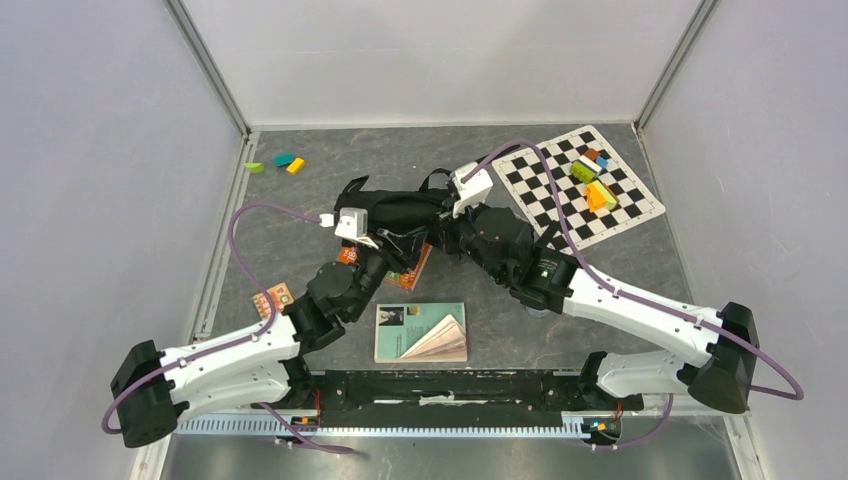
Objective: Pack the student bag
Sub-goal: Unzip the student bag at the center of the board.
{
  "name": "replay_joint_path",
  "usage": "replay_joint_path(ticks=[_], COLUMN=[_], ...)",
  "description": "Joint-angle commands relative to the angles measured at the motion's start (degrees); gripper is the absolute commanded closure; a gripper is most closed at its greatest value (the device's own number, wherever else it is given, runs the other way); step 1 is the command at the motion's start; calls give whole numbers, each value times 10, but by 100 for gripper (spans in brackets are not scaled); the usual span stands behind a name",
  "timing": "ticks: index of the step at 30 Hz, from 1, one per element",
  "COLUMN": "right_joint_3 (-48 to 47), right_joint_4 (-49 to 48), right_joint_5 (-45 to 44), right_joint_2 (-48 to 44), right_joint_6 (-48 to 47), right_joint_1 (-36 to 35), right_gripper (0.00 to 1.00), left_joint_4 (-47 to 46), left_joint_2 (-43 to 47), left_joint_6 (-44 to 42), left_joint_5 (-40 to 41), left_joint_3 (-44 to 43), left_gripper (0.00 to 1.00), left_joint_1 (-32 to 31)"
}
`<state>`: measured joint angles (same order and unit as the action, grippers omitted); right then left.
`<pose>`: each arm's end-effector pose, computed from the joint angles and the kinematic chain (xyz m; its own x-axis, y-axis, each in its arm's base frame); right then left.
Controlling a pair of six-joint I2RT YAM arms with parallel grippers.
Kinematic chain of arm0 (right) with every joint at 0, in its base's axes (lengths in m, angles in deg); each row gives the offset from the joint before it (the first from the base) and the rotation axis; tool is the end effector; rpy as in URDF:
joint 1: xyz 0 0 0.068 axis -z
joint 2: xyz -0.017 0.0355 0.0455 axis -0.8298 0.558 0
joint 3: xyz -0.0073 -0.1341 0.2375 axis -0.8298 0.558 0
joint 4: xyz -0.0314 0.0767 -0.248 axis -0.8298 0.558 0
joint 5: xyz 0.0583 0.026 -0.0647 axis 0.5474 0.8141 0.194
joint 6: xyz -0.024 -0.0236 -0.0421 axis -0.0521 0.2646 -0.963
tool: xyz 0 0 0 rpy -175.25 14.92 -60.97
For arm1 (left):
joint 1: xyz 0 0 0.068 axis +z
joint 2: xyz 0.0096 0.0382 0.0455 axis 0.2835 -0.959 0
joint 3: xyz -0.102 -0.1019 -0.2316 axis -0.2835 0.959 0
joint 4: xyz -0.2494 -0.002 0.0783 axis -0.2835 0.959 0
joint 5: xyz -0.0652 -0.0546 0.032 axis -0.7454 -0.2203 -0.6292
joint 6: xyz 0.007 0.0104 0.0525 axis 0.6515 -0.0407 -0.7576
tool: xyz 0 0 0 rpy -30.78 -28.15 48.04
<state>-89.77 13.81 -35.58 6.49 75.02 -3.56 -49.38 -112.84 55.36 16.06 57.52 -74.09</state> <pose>0.1586 0.2417 0.3621 -0.2171 0.0577 -0.9744 -0.5412 0.8237 0.1694 0.1267 -0.1675 0.2977 -0.1529 -0.5026 -0.8509 0.4628 0.7243 -0.5111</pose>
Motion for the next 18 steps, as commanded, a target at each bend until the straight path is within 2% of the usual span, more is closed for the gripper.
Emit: replay_joint_path(ticks=[1, 6, 10, 18], right_joint_3=[-35, -22, -17, -14], right_joint_4=[-48, -47, -33, -6], right_joint_5=[12, -16, -58, -123], right_joint_2=[-6, -6, -3, 3], right_joint_6=[18, 13, 3, 1], right_joint_1=[-7, -7, -7, -7], right_gripper=[100, 100, 100, 100], left_joint_4=[-41, -26, 12, 226], left_joint_2=[-8, 12, 53, 98], left_joint_6=[-68, -87, -94, -51], left_joint_5=[26, 10, -4, 33], left_joint_3=[-29, -24, -21, -88], left_gripper=[55, 96, 98, 98], left_joint_1=[-2, -3, -3, -3])
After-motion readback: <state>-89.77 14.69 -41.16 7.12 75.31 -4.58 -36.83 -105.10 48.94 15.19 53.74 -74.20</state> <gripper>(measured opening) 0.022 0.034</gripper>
